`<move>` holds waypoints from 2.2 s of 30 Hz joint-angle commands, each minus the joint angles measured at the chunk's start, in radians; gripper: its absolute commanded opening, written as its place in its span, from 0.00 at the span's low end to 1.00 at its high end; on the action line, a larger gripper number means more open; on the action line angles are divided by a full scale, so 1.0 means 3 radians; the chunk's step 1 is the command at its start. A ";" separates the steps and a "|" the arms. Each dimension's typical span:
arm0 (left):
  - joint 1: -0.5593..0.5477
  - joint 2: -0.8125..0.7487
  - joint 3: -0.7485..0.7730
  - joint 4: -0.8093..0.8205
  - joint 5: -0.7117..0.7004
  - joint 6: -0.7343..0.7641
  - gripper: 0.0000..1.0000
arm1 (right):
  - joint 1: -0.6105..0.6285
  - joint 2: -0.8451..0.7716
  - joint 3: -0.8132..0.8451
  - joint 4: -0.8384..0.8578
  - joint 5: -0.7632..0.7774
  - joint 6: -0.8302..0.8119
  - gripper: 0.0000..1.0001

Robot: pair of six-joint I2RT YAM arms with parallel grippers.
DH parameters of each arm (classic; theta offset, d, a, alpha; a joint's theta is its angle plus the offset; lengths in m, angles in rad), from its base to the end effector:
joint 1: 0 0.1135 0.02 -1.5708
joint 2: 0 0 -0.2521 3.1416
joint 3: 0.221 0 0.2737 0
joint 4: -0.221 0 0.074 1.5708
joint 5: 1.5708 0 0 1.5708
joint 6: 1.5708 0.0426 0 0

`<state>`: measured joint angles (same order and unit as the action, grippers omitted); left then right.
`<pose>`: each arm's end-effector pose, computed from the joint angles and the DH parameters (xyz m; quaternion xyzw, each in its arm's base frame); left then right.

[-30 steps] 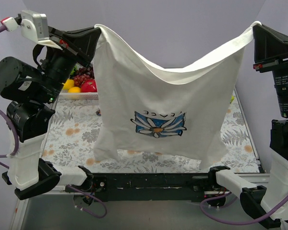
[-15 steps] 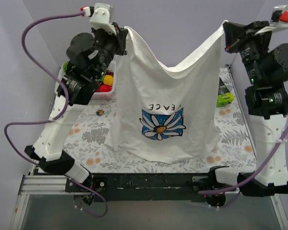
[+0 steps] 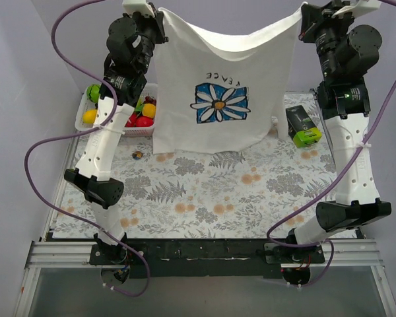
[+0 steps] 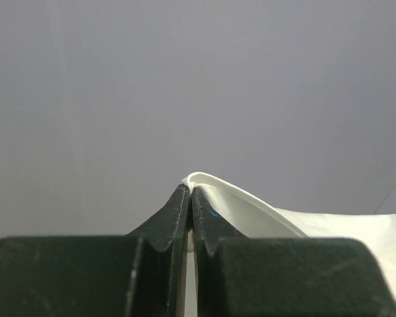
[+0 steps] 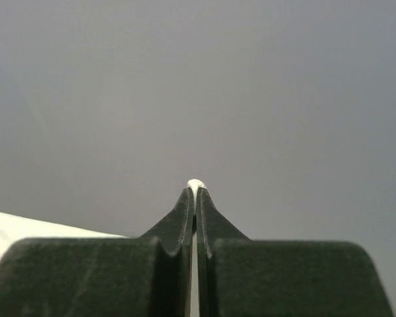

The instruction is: Pin the brooch onto the clothing

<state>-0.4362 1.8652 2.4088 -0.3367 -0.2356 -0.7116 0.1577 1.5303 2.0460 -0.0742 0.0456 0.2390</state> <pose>0.3700 -0.1615 0.5679 -0.1763 0.6075 -0.3564 0.6877 0.3143 0.0480 0.5991 0.0410 0.5338 0.1545 0.8304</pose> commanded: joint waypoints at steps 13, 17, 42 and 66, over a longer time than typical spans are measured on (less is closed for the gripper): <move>-0.0024 -0.1021 -0.1441 0.0734 -0.0115 0.0026 0.00 | -0.0081 -0.1086 -0.1797 0.1270 0.0114 0.0170 0.01; -0.0024 -0.1659 -0.2413 0.0718 0.0013 -0.0291 0.00 | -0.0081 -0.1709 -0.2554 0.1076 0.0119 0.0287 0.01; -0.0034 -0.3804 -0.5360 -0.0790 0.1081 -0.2147 0.00 | -0.0081 -0.3321 -0.4258 -0.2430 -0.0499 0.0850 0.01; -0.0034 -0.4816 -0.5708 -0.1925 0.1951 -0.2169 0.00 | -0.0081 -0.3593 -0.4105 -0.4037 -0.1068 0.0630 0.01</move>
<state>-0.4435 0.4580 0.6975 -0.8398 0.2802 -1.3911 0.1375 0.4648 0.7914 -1.1908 -0.2455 0.4667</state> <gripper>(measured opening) 0.015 0.029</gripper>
